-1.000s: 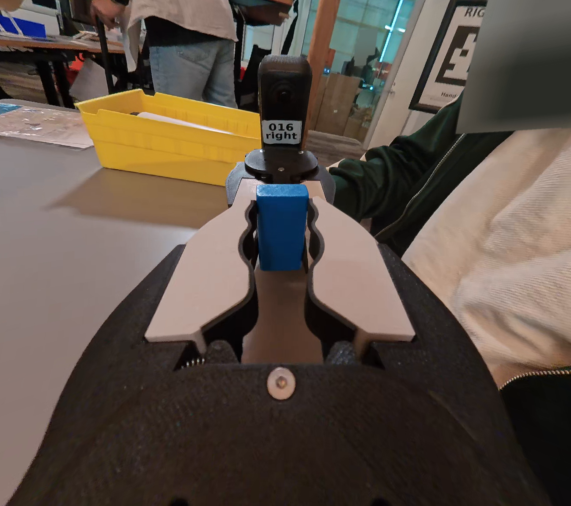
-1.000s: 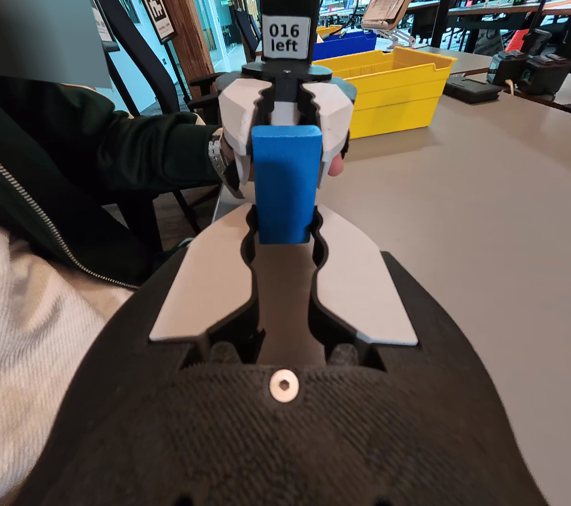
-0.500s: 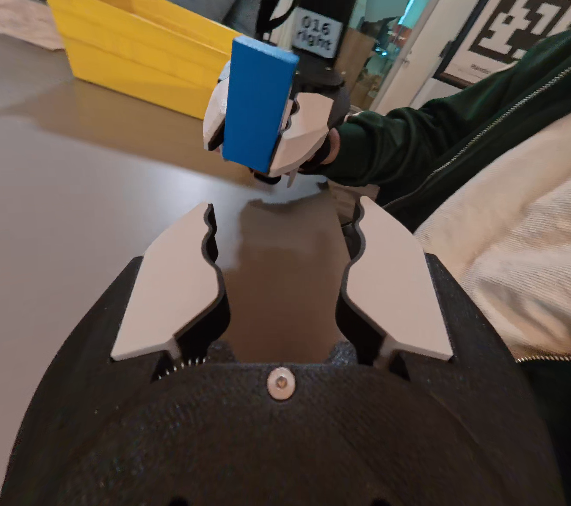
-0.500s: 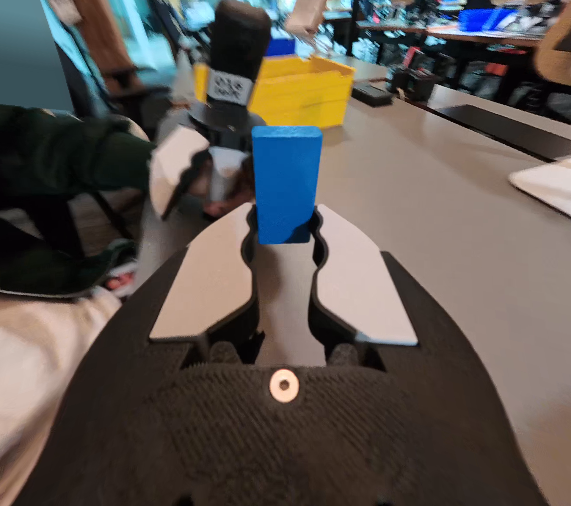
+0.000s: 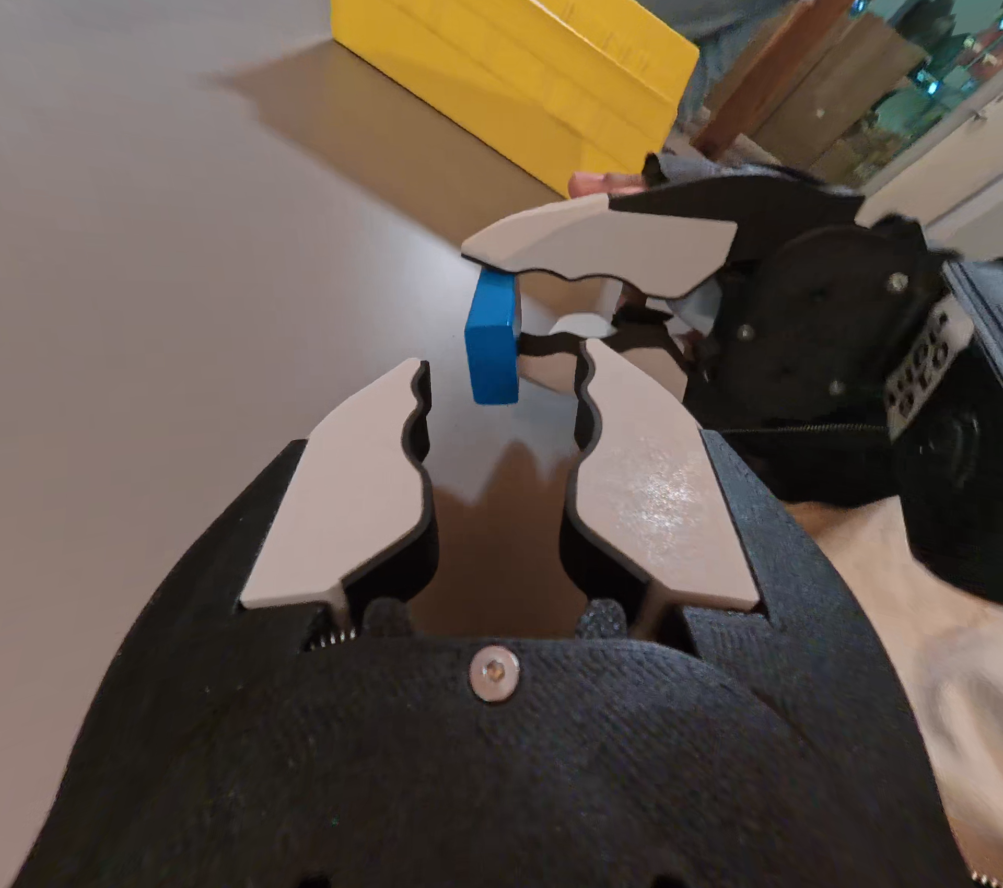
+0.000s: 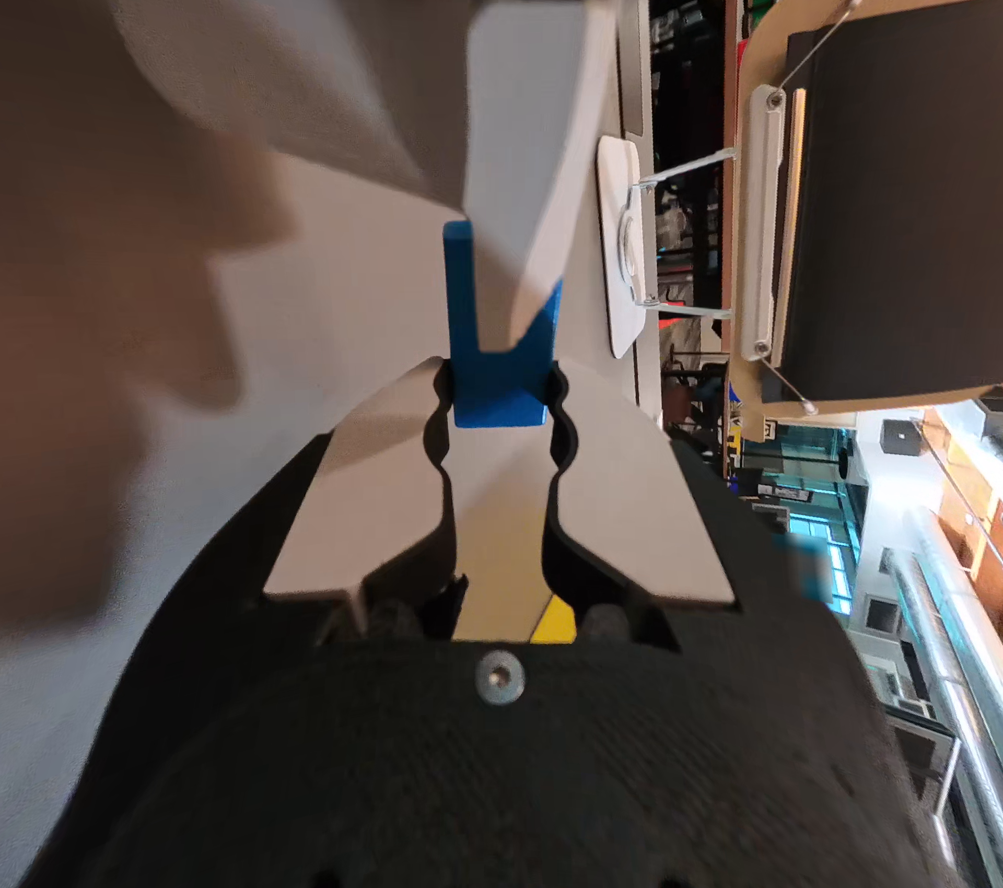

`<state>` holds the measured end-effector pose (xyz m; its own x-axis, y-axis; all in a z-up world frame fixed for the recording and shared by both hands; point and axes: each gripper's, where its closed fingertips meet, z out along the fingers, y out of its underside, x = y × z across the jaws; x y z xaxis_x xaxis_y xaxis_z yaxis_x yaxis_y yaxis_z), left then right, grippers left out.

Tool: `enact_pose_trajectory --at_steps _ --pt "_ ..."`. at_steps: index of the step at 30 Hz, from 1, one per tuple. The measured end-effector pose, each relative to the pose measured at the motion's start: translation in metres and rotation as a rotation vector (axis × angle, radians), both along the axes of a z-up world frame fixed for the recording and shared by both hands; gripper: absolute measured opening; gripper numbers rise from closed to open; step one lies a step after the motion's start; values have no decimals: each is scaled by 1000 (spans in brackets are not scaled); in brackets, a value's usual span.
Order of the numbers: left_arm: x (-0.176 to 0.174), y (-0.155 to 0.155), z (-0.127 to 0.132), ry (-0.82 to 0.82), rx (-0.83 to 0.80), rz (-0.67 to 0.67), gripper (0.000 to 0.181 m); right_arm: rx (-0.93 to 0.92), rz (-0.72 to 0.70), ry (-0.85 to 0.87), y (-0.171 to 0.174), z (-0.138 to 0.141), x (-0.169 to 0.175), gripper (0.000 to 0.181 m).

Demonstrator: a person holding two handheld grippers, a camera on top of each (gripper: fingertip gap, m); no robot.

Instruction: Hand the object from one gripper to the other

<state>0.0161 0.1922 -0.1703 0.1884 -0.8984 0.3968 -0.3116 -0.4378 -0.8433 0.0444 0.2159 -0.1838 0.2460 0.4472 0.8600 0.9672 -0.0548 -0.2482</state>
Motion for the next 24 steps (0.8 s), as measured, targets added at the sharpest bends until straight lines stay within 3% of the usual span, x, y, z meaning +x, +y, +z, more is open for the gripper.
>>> enact_pose_trajectory --at_steps 2,5,9,12,14,17,21,24 --pt "1 2 2 -19 -25 32 47 26 -14 -21 -1 4 -3 34" --pt "-2 3 -2 -4 -16 32 22 36 -18 -26 -1 6 -5 34" --pt "-3 3 2 -37 -39 24 20 48 -2 3 2 8 -7 35" --pt "-6 6 7 -71 -56 27 19 83 35 94 4 16 -12 72" --pt "-10 11 11 -112 -70 33 20 69 102 249 4 21 -19 110" --pt "-17 20 19 -194 -92 24 19 -78 182 646 1 36 -25 135" --pt "-25 29 24 -280 -139 26 18 -266 226 1224 7 61 -8 130" --pt "-26 29 23 -311 -175 12 18 -411 243 1473 13 58 5 114"
